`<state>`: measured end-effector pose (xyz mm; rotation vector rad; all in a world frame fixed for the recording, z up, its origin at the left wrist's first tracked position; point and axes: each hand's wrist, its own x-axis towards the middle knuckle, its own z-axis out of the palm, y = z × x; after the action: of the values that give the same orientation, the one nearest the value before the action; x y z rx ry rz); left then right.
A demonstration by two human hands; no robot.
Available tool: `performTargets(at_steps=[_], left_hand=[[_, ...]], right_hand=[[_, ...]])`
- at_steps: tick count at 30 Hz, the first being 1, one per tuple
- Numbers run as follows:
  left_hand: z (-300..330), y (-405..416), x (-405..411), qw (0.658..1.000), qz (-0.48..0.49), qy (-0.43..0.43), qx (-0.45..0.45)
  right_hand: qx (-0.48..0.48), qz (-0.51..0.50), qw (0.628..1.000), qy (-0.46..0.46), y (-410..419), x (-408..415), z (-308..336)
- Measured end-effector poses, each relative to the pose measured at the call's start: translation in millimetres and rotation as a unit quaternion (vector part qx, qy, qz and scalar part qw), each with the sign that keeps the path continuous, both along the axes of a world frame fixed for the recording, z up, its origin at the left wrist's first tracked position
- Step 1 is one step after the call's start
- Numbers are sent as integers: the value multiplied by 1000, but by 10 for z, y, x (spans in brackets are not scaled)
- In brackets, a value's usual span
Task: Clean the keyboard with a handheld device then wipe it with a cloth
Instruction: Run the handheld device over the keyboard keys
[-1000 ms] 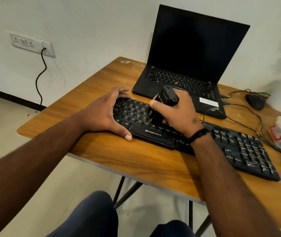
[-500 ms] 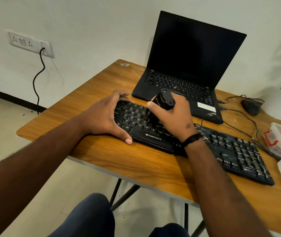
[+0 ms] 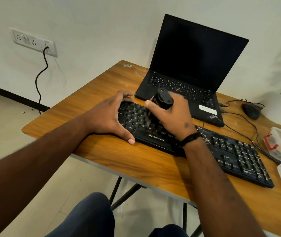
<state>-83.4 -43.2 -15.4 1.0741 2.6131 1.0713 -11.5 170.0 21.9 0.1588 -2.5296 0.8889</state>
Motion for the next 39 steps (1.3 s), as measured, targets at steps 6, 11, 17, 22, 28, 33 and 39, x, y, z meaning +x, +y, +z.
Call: performTargets(at_steps=[6, 11, 17, 22, 28, 33, 39], left_hand=[[-8, -2, -10, 1000, -3, 0, -2], [-21, -5, -26, 1000, -1, 1, 2], [-16, -12, -31, 1000, -8, 3, -2], [35, -1, 29, 998, -36, 35, -35], [502, 382, -132, 973, -146, 24, -175], [714, 575, -571, 970, -188, -17, -151], [507, 655, -679, 969, -220, -12, -108]], right_hand=[[-87, 94, 991, -41, 96, 121, 46], [3, -30, 999, 38, 39, 4, 60], [-14, 1, 1000, 19, 86, 39, 23], [-69, -67, 991, 90, 170, 113, 25], [-12, -60, 997, 54, 211, 104, 22], [-99, -74, 987, 103, 283, 130, 54], [-72, -90, 991, 72, 318, 63, 3]])
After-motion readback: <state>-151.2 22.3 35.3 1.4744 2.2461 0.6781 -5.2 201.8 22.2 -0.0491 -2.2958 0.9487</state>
